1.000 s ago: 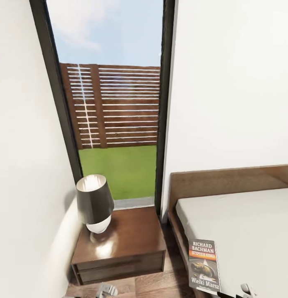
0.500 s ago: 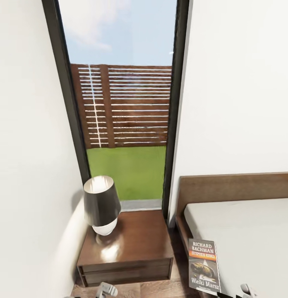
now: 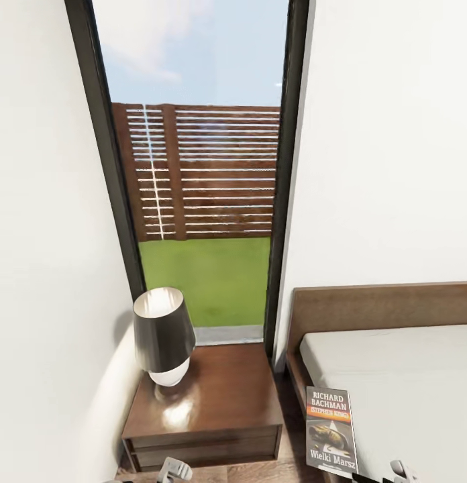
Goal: In the bedroom, move the book from the bed onto either nightstand, and place the two sandals side by side next to the bed.
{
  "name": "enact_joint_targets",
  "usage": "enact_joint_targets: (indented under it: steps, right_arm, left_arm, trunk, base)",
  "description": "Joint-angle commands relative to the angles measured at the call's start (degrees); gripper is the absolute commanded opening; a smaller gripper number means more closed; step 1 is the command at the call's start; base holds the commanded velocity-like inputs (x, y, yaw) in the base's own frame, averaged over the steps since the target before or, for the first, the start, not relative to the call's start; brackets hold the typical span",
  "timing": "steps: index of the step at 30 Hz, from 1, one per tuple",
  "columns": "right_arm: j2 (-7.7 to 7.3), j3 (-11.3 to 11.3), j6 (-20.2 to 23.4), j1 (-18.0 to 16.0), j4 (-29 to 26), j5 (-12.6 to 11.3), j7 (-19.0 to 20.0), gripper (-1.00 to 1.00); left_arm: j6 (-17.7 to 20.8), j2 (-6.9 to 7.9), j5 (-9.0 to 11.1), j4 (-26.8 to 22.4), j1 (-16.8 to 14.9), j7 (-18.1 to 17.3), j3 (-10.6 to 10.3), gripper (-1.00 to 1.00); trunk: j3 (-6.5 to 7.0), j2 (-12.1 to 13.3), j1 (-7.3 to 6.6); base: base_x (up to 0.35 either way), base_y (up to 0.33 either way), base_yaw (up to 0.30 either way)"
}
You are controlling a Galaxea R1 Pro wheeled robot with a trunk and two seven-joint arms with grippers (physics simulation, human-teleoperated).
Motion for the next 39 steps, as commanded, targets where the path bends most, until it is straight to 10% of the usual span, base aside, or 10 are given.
enact_joint_targets:
  steps: [1, 32, 39]
  right_arm:
    - [-0.06, 0.00, 0.59, -0.04, -0.04, -0.52, -0.02, -1.00]
    - [-0.09, -0.42, 1.05, -0.04, 0.02, -0.57, -0.54, -1.00]
    - [-0.09, -0.49, 0.91, -0.04, -0.02, -0.74, -12.29, -1.00]
  left_arm:
    - [-0.03, 0.01, 0.51, 0.01, -0.05, -0.16, -0.50, 1.00]
    - [-0.03, 0.01, 0.53, 0.01, -0.05, -0.16, -0.49, 1.00]
    - [-0.03, 0.01, 0.54, 0.01, -0.05, -0.16, -0.46, 1.00]
  trunk:
    - [-0.13, -0.12, 0.03]
    - [-0.13, -0.12, 0.03]
    - [-0.13, -0.12, 0.03]
  base:
    - [0.000, 0.000, 0.186]
    - [0.154, 0.000, 0.049]
    - [0.000, 0.000, 0.000]
